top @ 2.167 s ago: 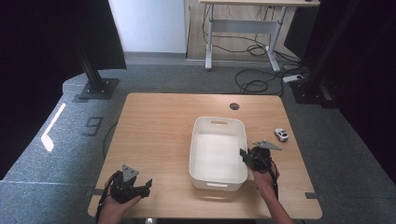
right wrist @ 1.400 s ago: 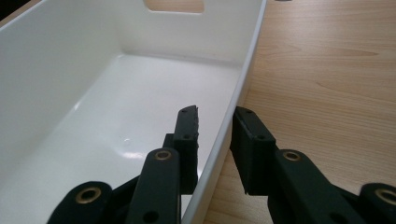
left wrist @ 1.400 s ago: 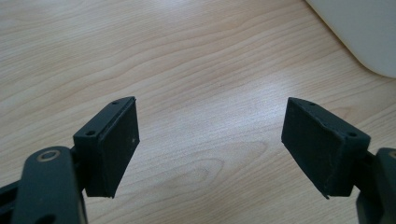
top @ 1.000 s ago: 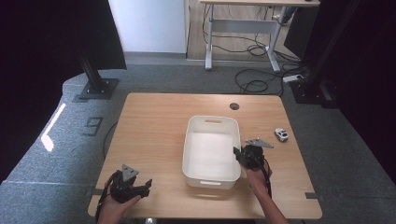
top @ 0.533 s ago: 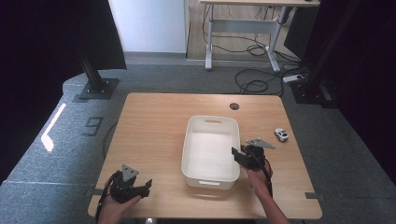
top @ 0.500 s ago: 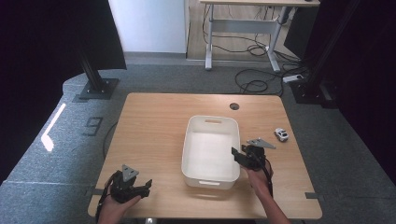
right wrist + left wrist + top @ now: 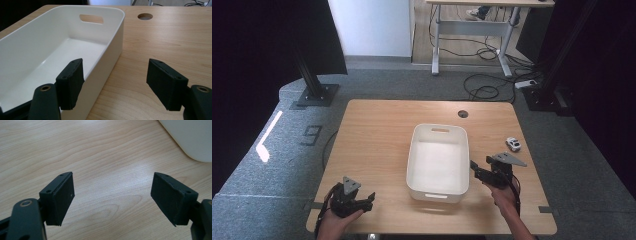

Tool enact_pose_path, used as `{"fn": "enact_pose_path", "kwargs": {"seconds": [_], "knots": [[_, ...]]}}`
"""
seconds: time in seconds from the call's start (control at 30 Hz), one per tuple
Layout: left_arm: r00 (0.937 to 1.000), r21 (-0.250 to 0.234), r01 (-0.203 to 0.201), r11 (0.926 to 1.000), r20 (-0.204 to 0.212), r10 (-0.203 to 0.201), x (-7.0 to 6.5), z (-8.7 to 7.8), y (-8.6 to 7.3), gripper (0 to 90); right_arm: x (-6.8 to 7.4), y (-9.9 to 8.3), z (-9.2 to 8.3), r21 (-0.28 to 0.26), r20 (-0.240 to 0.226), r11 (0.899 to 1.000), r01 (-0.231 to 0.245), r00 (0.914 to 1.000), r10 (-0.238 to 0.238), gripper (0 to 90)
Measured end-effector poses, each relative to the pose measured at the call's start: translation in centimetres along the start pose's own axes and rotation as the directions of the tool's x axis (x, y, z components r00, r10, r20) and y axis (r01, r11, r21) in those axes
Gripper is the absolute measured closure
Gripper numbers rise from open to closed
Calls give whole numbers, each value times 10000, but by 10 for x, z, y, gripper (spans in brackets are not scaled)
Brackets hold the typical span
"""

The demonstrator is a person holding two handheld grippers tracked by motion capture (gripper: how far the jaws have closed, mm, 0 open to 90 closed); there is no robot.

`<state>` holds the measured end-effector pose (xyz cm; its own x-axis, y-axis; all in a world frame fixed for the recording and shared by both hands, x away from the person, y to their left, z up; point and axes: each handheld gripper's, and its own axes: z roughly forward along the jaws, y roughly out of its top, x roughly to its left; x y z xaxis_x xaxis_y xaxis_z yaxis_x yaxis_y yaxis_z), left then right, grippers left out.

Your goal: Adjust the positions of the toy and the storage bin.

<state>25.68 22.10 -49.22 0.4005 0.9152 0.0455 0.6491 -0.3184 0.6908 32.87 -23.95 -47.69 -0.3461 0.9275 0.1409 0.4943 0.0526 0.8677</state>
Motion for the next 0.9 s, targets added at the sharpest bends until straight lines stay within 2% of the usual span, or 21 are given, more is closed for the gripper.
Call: {"fn": "enact_pose_path", "kwargs": {"seconds": [0.4,0.9], "knots": [[10000,-17,-34,10000,33,34,0,0,0,197,-18,-13,-17,84,164,9998,-182,9997,180,285],[9999,-8,-62,10000,87,63,-1,0,0,196,-32,-26,-26,306,444,9993,-216,9988,202,287]]}}
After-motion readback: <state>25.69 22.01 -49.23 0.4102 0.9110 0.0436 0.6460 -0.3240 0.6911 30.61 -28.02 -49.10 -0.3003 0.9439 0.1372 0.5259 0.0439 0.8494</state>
